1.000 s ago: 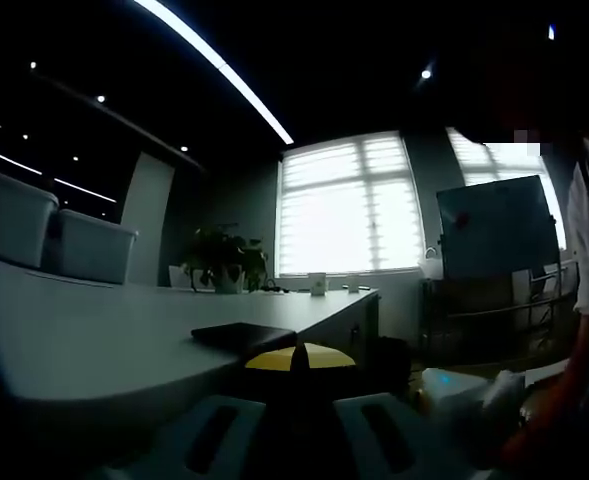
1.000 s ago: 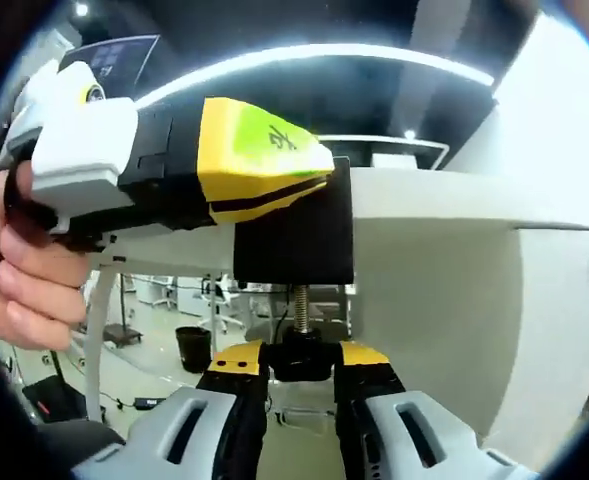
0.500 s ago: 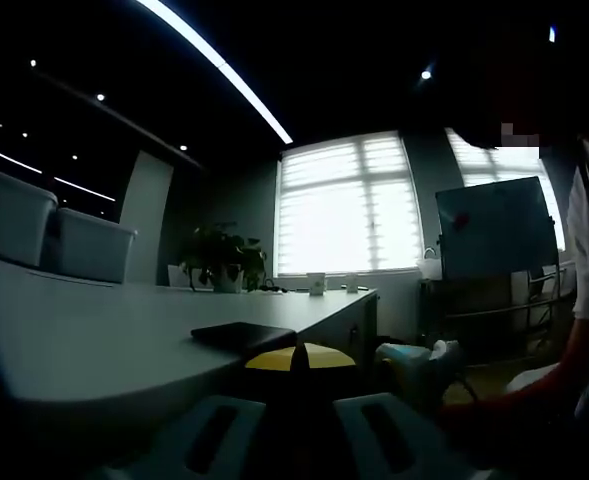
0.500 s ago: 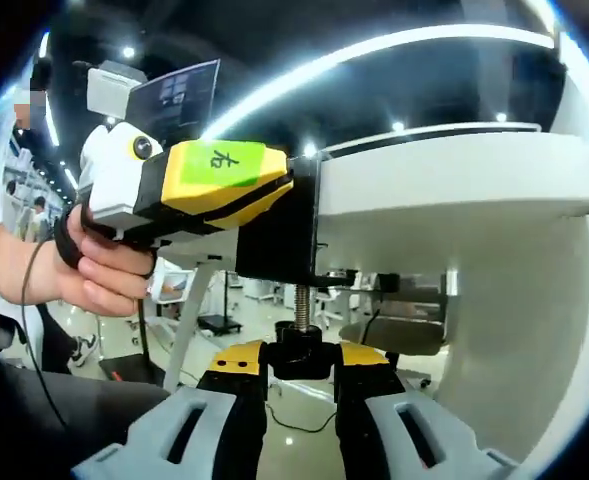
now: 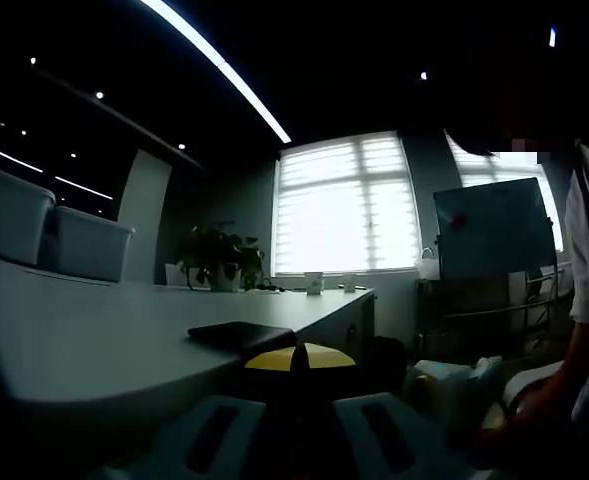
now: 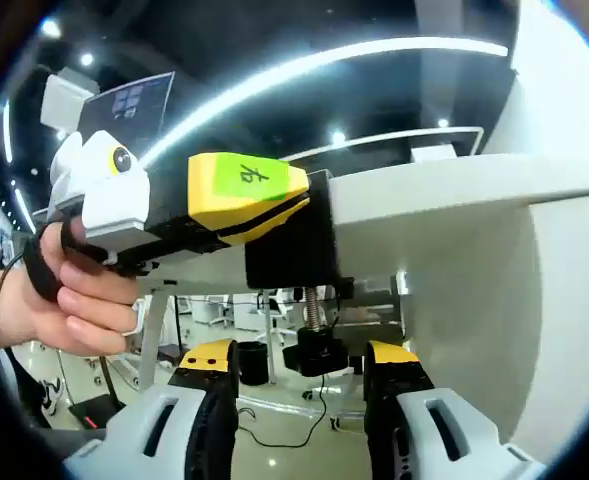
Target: Clamp the fixed fixture on the desktop, loosen the retaining clip, secure it to the edge of the desk, and tighten the retaining clip.
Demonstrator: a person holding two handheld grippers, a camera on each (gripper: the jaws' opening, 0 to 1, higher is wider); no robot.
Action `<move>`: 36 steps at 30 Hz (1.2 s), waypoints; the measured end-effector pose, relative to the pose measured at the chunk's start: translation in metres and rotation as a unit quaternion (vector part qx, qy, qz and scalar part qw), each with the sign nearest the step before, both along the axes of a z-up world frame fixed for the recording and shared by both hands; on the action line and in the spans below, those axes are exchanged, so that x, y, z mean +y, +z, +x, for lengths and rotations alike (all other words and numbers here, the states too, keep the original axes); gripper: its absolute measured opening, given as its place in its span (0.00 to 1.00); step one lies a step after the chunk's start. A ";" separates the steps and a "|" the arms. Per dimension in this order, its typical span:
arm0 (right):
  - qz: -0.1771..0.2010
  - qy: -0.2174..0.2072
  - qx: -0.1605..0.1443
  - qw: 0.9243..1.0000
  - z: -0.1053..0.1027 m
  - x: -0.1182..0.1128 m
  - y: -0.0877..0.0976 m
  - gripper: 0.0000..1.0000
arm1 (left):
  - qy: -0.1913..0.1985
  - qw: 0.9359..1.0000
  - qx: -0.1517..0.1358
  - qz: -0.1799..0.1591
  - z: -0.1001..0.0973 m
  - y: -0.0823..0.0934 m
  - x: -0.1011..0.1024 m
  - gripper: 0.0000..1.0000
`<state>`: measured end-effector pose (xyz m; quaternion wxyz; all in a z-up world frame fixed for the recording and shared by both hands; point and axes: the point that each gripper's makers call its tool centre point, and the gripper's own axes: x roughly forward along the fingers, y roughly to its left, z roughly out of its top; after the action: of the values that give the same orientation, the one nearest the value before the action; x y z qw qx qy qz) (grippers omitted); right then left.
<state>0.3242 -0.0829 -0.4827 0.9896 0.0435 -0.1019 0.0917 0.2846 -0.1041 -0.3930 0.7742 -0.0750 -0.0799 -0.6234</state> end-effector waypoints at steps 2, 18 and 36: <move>-0.027 -0.060 0.003 0.998 -0.001 -0.006 -0.002 0.51 | -0.001 1.000 -0.002 0.003 0.000 0.000 -0.001 0.01; -0.045 -0.195 0.018 0.980 0.005 -0.022 0.007 0.51 | 0.001 1.000 0.001 -0.003 0.000 0.000 0.000 0.01; -0.046 -0.047 -0.021 0.998 0.019 -0.023 0.011 0.26 | 0.000 1.000 0.002 0.001 0.000 0.000 0.000 0.01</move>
<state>0.3429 -0.1055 -0.4720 0.9915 -0.0083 -0.1200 0.0503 0.2850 -0.1040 -0.3927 0.7743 -0.0758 -0.0774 -0.6234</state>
